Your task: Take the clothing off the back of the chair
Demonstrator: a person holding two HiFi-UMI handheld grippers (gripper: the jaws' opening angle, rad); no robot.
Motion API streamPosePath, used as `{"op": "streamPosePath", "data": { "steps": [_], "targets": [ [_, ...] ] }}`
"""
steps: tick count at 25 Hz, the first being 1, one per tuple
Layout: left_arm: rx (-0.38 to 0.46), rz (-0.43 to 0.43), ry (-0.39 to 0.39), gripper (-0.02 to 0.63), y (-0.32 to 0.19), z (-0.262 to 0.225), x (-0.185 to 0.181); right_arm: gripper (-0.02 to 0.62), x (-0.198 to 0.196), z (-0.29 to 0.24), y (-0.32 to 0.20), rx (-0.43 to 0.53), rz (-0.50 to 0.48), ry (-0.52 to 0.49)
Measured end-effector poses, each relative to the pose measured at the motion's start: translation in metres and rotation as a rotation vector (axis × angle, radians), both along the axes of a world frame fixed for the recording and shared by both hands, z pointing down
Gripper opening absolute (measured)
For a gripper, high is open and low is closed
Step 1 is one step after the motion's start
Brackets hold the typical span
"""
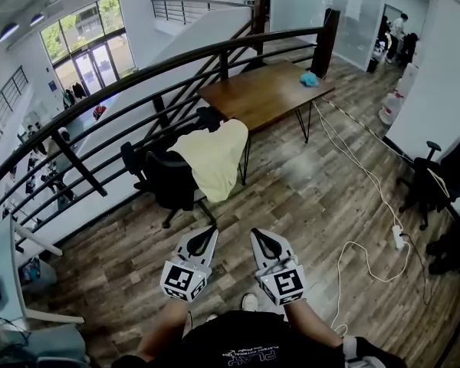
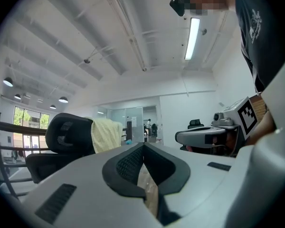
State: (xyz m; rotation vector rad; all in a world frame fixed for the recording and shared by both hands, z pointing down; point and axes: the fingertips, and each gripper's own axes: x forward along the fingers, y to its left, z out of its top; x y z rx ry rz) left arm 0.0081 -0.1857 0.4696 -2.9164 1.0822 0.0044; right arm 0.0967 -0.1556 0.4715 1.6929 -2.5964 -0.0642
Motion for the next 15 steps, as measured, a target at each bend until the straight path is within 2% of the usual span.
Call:
{"op": "streamPosePath", "data": {
  "steps": [4, 11, 15],
  "targets": [
    [-0.027, -0.046, -0.009, 0.012, -0.011, 0.011, 0.008, 0.014, 0.011, 0.002, -0.016, 0.021, -0.037, -0.022],
    [-0.042, -0.104, -0.028, 0.012, -0.029, 0.018, 0.01, 0.014, 0.015, 0.013, -0.038, -0.026, -0.102, -0.009],
    [-0.049, -0.139, -0.008, 0.012, -0.046, 0.016, 0.005, 0.014, 0.014, 0.017, -0.056, -0.029, -0.136, -0.014]
  ]
}}
